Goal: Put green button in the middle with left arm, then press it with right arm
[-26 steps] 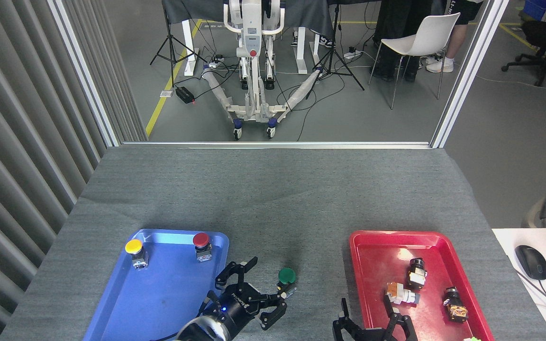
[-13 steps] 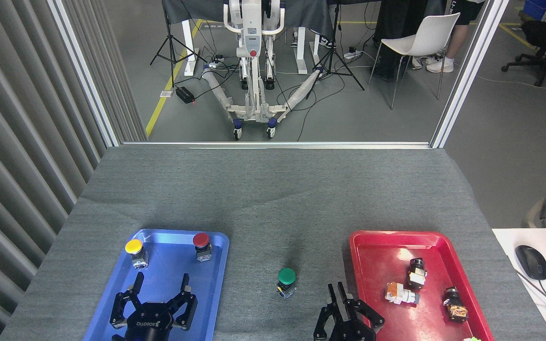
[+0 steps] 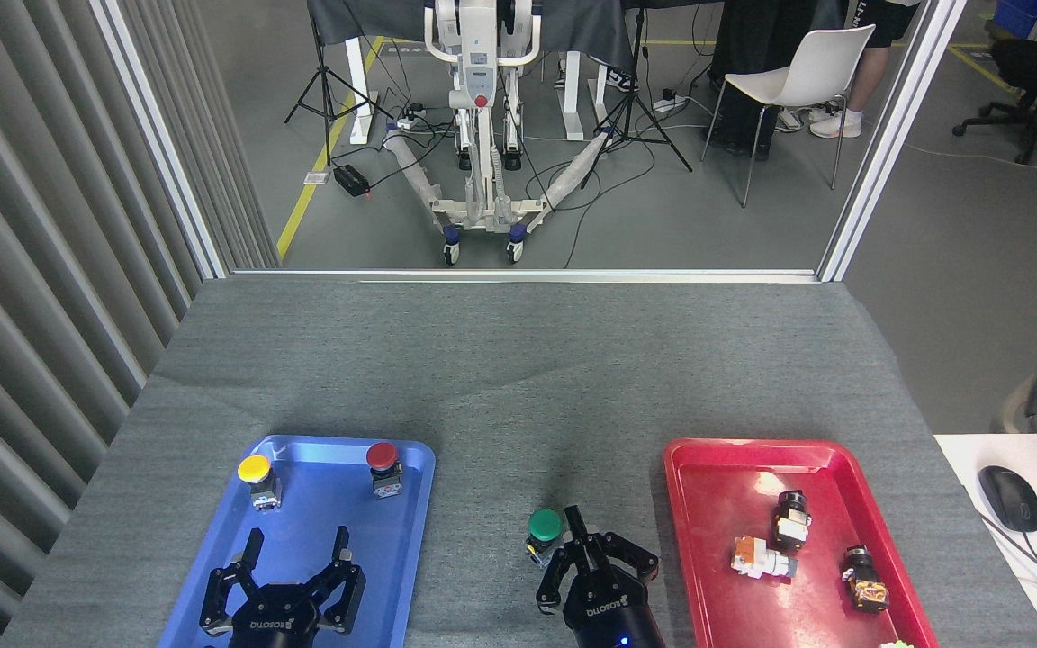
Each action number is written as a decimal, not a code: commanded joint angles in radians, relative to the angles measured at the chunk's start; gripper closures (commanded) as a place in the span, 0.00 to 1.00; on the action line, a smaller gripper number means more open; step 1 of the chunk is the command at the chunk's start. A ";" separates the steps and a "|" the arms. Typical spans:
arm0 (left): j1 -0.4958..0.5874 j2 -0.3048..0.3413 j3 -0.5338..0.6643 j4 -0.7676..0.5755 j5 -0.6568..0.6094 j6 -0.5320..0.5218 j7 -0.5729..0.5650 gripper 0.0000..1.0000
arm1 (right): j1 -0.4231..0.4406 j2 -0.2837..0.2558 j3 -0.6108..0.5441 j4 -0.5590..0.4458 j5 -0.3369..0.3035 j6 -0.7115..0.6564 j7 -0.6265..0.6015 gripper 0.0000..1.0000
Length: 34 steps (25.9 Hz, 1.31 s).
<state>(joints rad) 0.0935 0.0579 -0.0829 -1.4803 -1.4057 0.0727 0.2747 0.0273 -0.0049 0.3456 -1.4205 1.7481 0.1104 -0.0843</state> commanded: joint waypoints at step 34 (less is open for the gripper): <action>0.120 0.005 0.020 -0.156 0.022 -0.001 -0.028 0.01 | -0.101 0.023 -0.014 0.100 -0.117 0.072 -0.014 0.66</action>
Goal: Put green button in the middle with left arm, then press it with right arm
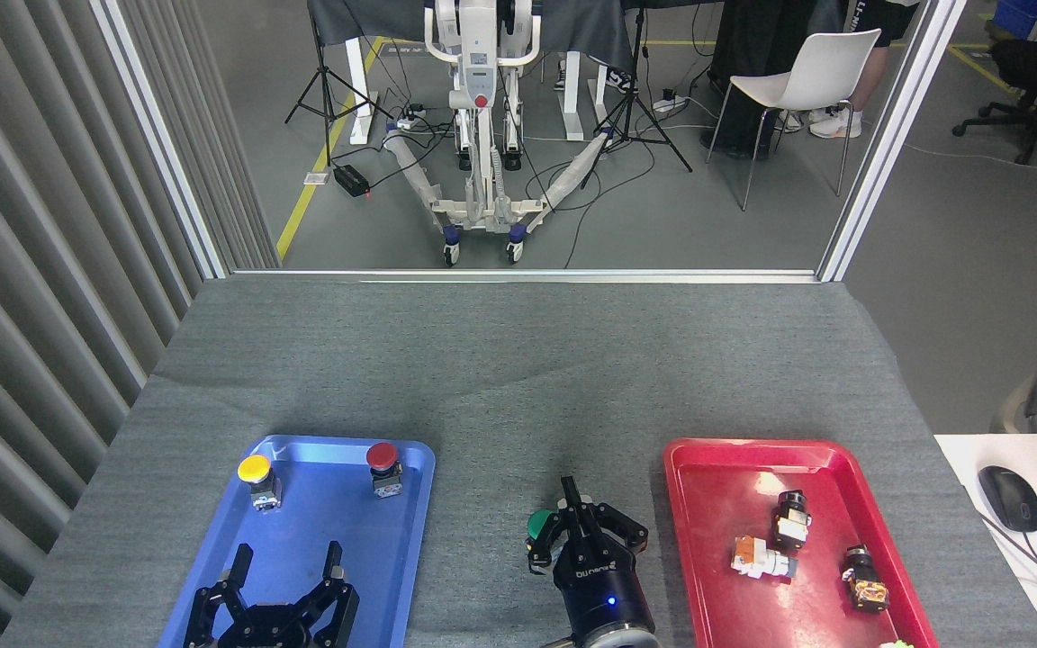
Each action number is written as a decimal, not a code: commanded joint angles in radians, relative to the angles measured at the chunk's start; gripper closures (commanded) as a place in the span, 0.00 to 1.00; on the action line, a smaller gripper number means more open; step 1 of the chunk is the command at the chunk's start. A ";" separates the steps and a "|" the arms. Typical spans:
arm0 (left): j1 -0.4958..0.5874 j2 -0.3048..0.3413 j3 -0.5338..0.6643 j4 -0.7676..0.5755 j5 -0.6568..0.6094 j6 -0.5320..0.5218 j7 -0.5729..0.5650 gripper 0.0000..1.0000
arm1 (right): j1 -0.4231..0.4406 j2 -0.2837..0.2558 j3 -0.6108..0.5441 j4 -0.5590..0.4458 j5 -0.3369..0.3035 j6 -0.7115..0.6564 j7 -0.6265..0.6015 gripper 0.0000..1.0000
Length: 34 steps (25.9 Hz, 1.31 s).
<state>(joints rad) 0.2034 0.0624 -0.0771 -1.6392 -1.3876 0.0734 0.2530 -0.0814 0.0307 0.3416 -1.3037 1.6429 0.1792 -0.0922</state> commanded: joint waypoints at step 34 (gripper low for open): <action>0.008 -0.026 0.016 -0.001 0.001 -0.021 -0.020 0.01 | 0.255 -0.069 -0.210 -0.174 -0.057 -0.052 -0.133 0.00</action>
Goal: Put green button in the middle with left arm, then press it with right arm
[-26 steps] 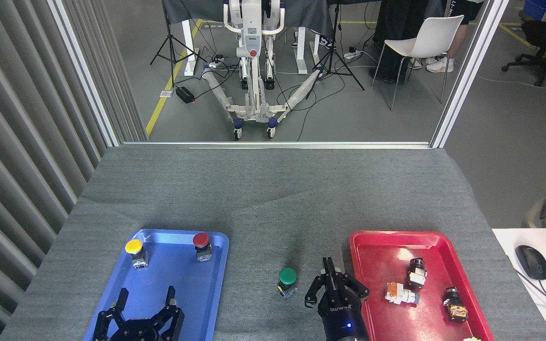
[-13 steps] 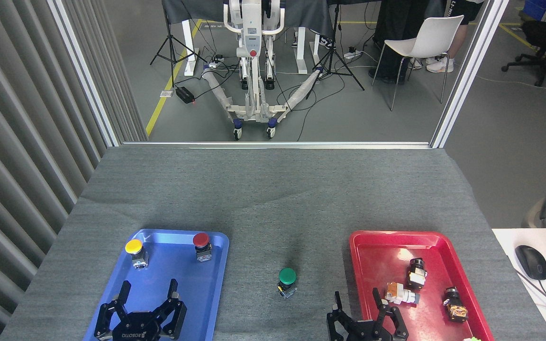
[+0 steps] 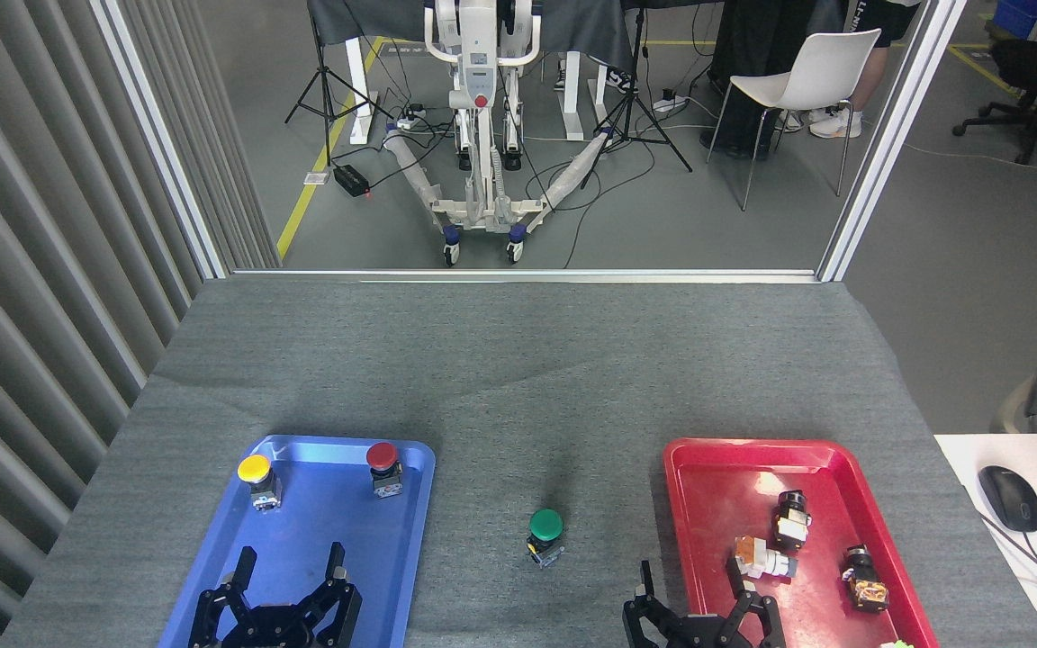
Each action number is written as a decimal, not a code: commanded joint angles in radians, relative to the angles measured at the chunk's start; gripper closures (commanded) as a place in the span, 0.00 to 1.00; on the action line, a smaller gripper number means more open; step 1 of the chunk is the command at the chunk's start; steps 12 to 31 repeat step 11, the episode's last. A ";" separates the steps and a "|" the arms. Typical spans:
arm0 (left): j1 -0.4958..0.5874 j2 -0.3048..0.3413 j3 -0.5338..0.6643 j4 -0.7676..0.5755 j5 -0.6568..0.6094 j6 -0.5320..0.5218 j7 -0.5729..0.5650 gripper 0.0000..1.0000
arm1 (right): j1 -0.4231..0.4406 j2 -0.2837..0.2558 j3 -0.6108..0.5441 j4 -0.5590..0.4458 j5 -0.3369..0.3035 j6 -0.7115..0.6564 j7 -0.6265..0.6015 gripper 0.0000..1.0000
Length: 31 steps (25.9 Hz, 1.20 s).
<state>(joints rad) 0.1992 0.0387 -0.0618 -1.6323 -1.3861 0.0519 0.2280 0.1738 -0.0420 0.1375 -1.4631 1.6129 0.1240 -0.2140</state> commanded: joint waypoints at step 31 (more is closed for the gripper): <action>0.019 0.003 0.005 -0.011 0.001 0.002 -0.004 0.01 | 0.013 0.002 -0.009 -0.056 -0.070 0.003 -0.047 0.00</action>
